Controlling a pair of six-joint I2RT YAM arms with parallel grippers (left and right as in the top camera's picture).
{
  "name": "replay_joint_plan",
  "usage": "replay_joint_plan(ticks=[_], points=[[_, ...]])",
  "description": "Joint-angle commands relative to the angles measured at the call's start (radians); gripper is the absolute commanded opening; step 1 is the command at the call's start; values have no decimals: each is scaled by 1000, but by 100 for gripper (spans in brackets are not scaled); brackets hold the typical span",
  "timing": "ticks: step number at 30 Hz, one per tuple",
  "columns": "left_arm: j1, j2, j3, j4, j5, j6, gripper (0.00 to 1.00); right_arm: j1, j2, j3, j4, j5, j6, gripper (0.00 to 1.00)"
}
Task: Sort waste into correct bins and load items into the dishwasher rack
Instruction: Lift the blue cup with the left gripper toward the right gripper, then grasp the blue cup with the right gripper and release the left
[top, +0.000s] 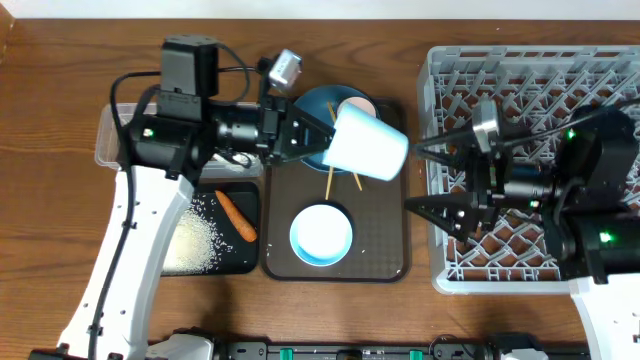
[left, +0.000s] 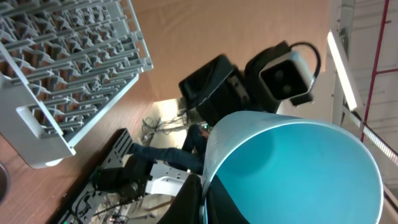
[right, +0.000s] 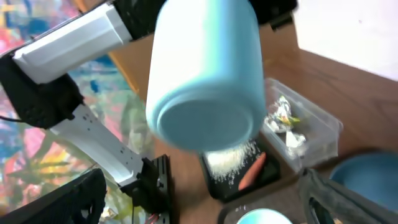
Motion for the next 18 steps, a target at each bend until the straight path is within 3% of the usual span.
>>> replay_joint_plan(ticks=[1,11,18], points=[[-19,-6,18,2,-13,-1,6,-16,6,13,53,-72,67,96],[-49,-6,18,2,-55,-1,6,15,6,13,92,-65,106,97],[-53,-6,18,1,-55,0,6,99,10,13,99,59,106,97]])
